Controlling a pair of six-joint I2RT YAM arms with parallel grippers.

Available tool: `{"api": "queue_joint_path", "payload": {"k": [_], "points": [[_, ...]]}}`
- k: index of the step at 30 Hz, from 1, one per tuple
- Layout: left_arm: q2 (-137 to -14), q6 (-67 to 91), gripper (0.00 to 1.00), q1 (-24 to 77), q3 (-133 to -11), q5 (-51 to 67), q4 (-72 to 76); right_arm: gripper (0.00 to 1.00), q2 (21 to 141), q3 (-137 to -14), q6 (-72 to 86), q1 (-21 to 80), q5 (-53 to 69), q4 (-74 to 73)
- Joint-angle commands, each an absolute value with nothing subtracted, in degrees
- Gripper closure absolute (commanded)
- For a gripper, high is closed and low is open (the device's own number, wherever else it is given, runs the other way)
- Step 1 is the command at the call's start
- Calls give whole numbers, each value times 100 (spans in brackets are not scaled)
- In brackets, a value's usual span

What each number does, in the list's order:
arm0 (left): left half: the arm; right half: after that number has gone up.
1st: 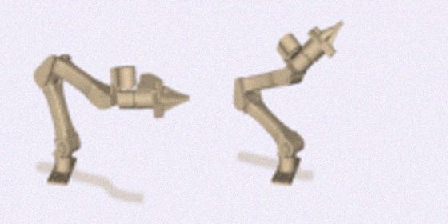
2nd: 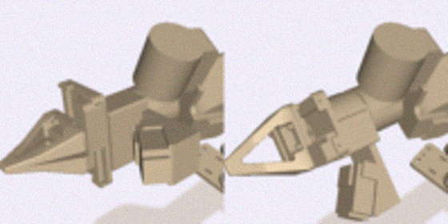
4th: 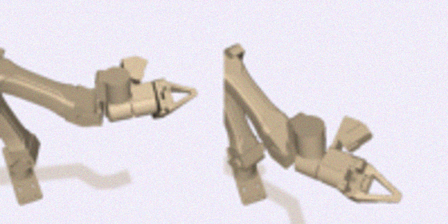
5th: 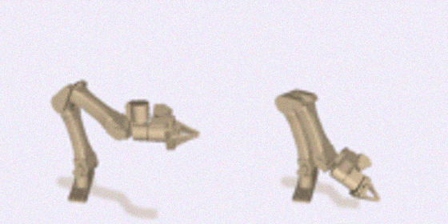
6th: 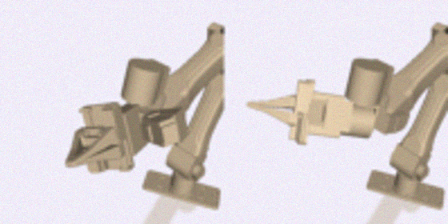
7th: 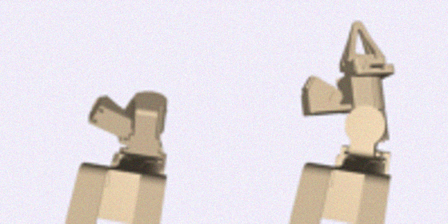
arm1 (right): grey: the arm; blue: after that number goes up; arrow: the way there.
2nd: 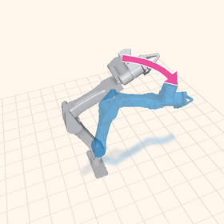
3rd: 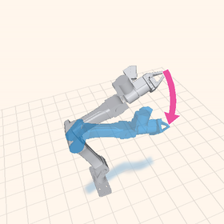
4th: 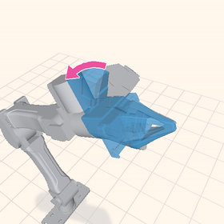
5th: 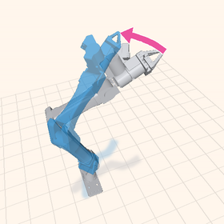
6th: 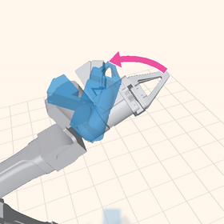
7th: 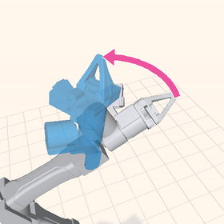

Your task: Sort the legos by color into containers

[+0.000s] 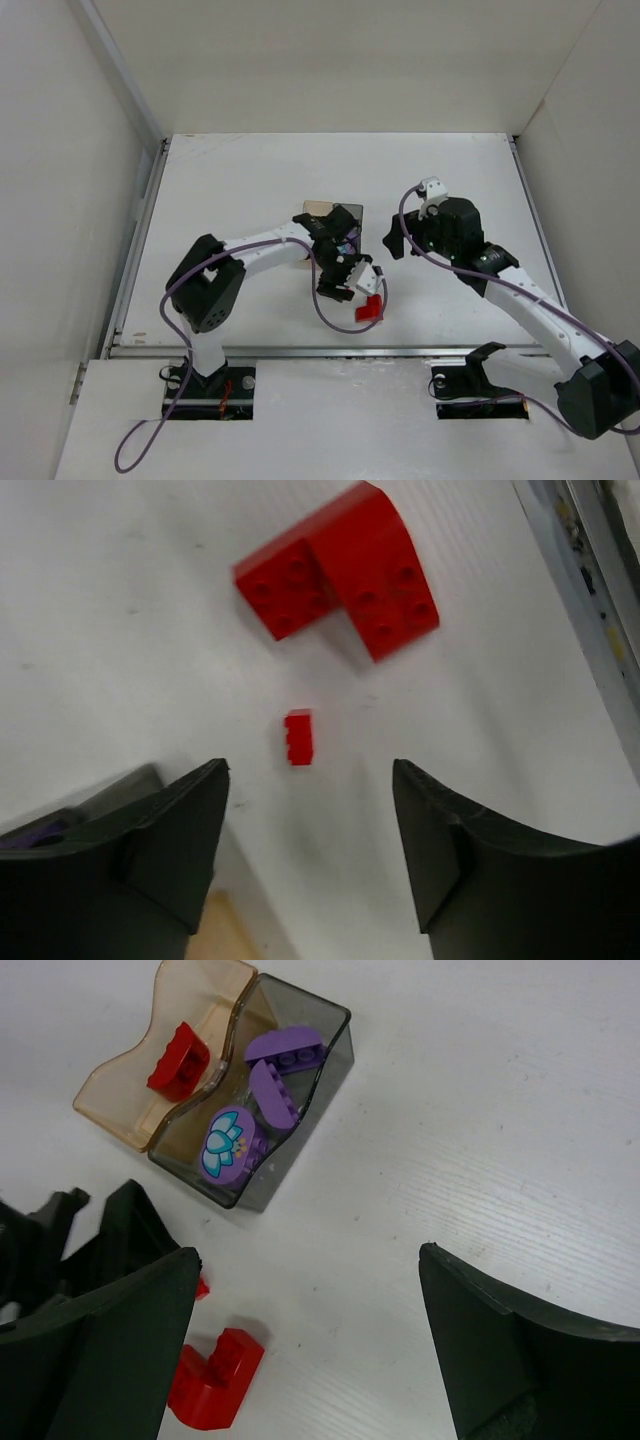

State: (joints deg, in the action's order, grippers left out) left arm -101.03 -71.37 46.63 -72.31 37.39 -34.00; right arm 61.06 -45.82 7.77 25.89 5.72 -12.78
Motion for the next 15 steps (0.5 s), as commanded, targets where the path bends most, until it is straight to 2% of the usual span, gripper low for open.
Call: {"api": "queue_joint_path", "payload": {"k": [1, 5, 15], "points": [[-10256, -7874, 40, 4711, -7515, 3789, -3921, 5, 5950, -4509, 809, 2715, 642, -1247], [-10573, -7805, 52, 4772, -7515, 3577, -3753, 5, 5731, -4395, 756, 2716, 581, -1301], [-10925, -7207, 56, 4948, -7454, 3374, -3217, 5, 5651, -4395, 650, 2716, 650, -1301]]}}
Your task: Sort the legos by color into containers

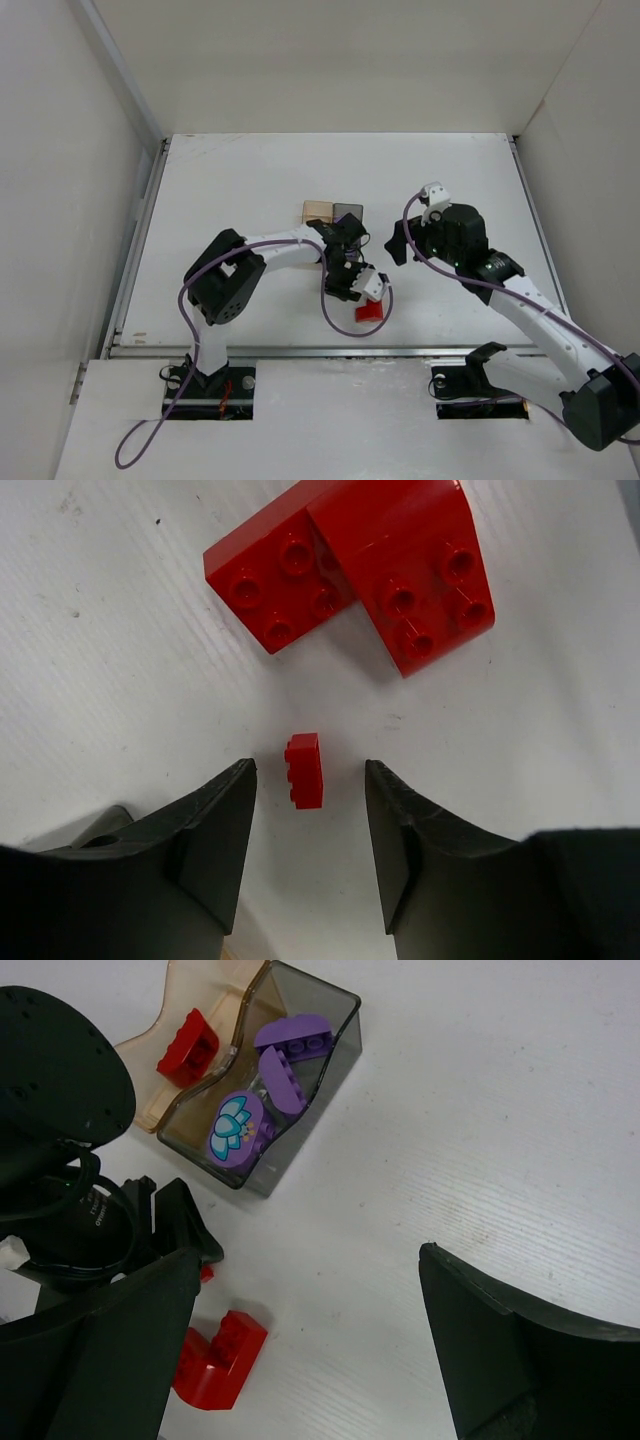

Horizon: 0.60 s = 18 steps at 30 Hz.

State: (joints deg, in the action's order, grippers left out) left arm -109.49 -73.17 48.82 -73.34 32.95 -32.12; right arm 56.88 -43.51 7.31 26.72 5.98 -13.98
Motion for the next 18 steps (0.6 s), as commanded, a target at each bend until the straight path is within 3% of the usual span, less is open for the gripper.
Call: {"api": "queue_joint_path", "payload": {"k": [1, 2, 4, 7, 14, 18], "points": [[-10925, -7207, 57, 4948, -7453, 3375, -3217, 5, 5712, -4395, 650, 2716, 650, -1301], [-10977, -7155, 57, 5009, -7384, 3375, -3217, 5, 5713, -4395, 650, 2716, 650, -1301], [-10978, -6884, 68, 5062, -7313, 3314, -2998, 5, 5774, -4447, 650, 2716, 650, -1301], [-11039, -6812, 100, 5115, -7251, 3243, -2997, 5, 5774, -4447, 650, 2716, 650, -1354], [-10399, -6470, 100, 4818, -7215, 3453, -3111, 5, 5713, -4614, 650, 2716, 598, -1406], [-9827, -5058, 100, 4264, -7637, 3954, -2919, 6, 5661, -4728, 949, 2838, 195, -1520]]}}
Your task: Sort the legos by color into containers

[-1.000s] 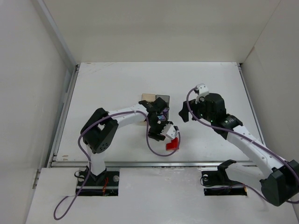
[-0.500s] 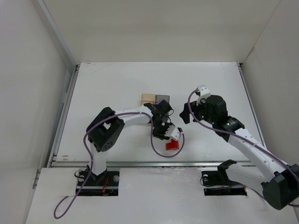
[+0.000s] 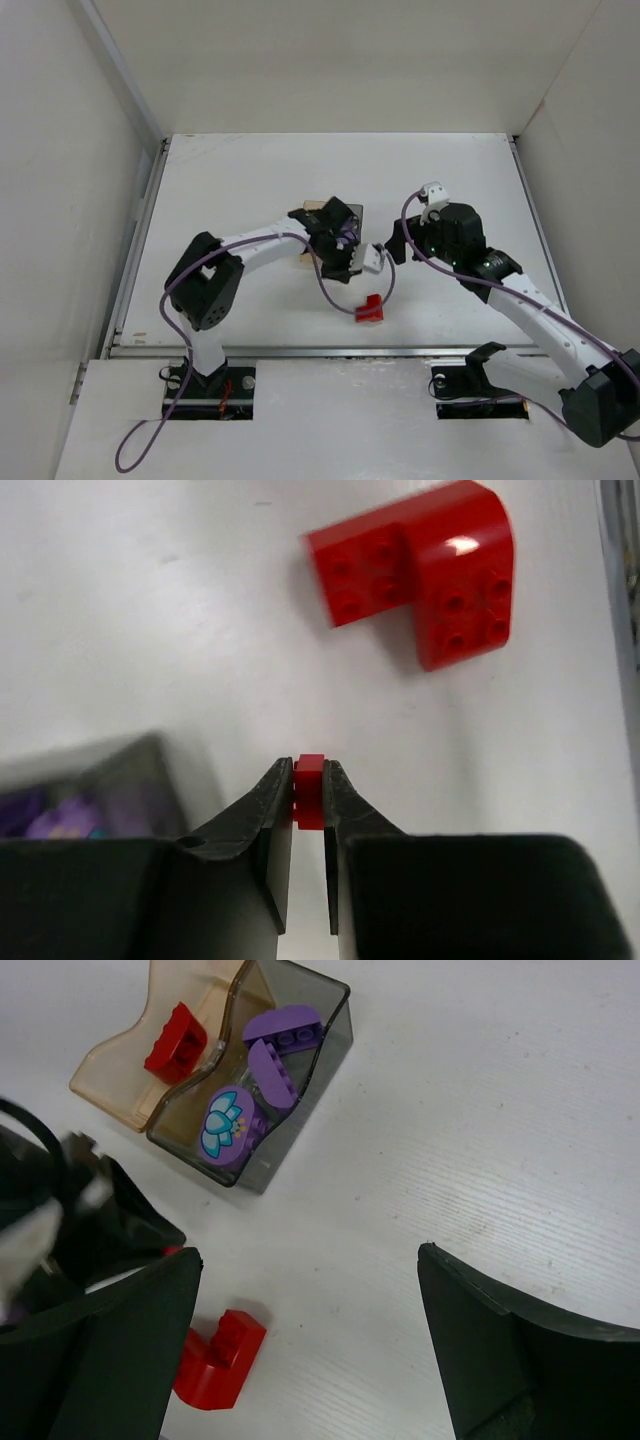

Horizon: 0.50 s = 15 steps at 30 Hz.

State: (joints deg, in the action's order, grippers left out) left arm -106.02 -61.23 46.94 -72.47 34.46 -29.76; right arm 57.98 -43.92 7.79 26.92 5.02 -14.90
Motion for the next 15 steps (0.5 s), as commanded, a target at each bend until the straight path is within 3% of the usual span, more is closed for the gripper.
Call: {"api": "queue_joint_path", "payload": {"k": [1, 7, 15], "points": [[-9704, -4627, 100, 4123, -7638, 4129, -2761, 6, 5660, -4729, 1123, 2839, 63, -1521], [-8834, -1516, 100, 3262, -7033, 3096, -811, 6, 5835, -4676, 1687, 2971, -422, -1705], [-8956, -1406, 98, 2971, -6478, 1873, 52, 6, 6012, -4685, 1828, 3032, -220, -1652]]}}
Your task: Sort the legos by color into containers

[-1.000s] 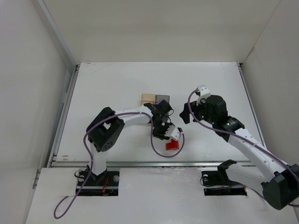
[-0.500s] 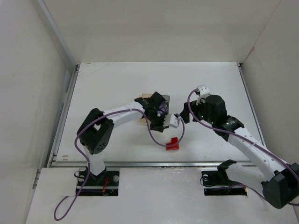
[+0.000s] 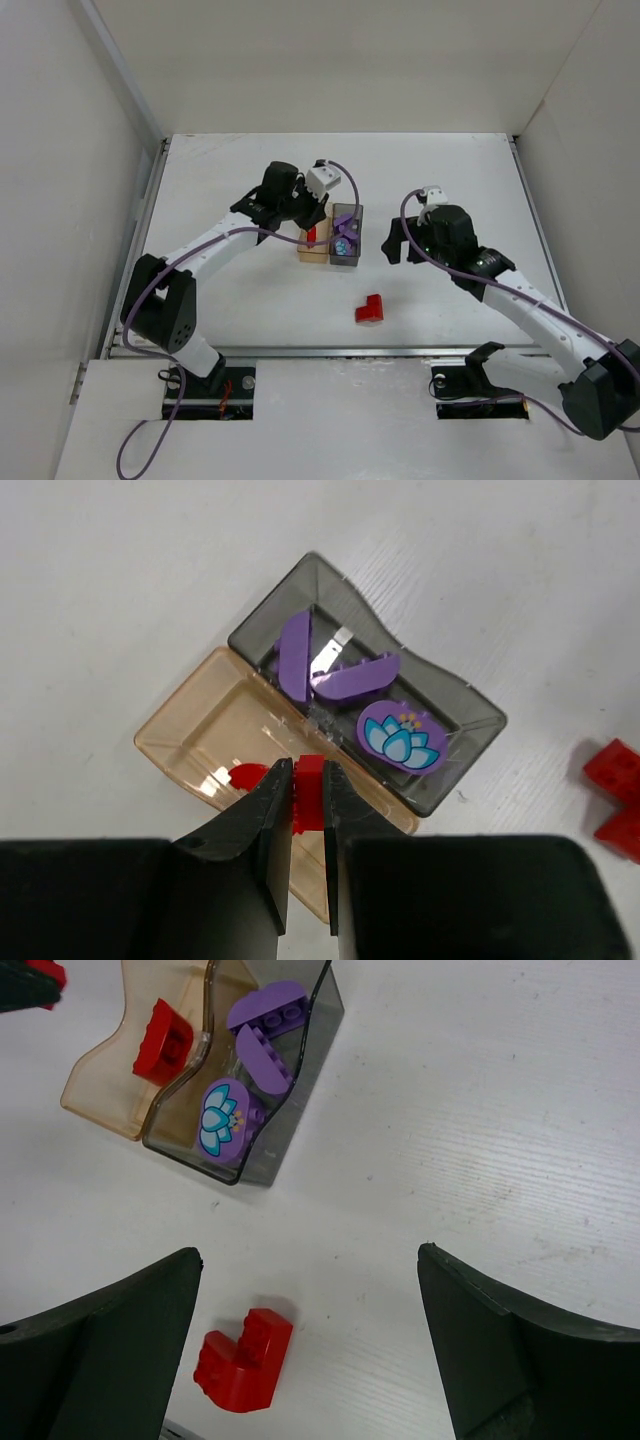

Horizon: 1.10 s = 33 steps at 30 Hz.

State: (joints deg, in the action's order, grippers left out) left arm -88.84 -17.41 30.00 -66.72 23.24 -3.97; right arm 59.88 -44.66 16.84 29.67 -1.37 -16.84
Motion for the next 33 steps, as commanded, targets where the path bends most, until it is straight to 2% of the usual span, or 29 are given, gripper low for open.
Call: {"api": "queue_joint_path", "payload": {"k": [1, 3, 5, 7, 8, 11, 15, 19, 24, 33], "points": [[-9026, -1485, 95, 2971, -6408, 1872, 105, 6, 6012, -4685, 1828, 3084, -220, -1652], [-9087, -1564, 90, 2918, -6354, 1872, 167, 5, 6134, -4746, 1776, 3085, -220, -1713], [-9140, -1617, 79, 2918, -6302, 1706, 219, 4, 6204, -4746, 1775, 3085, -115, -1775], [-9141, -1669, 65, 2866, -6302, 1653, 220, 4, 6284, -4808, 1775, 3137, -36, -1846], [-9202, -1670, 50, 2865, -6302, 1652, 141, 3, 6362, -4808, 1775, 3138, 17, -1915], [-9202, -1872, 35, 2865, -6354, 1932, 0, 3, 6495, -4860, 1723, 3269, 149, -2152], [-9097, -2284, 30, 2936, -6354, 2232, -210, 2, 6609, -4860, 1942, 3331, 342, -2346], [-8982, -2785, 30, 3049, -6468, 2478, -604, 2, 6557, -4562, 2293, 3331, 746, -2347], [-8623, -4138, 31, 3453, -6469, 3110, -1440, 2, 6697, -4140, 2741, 3331, 1344, -2198], [-8297, -4948, 31, 4428, -5934, 3516, -2224, 2, 7118, -3586, 3155, 2884, 1905, -1365]]}}
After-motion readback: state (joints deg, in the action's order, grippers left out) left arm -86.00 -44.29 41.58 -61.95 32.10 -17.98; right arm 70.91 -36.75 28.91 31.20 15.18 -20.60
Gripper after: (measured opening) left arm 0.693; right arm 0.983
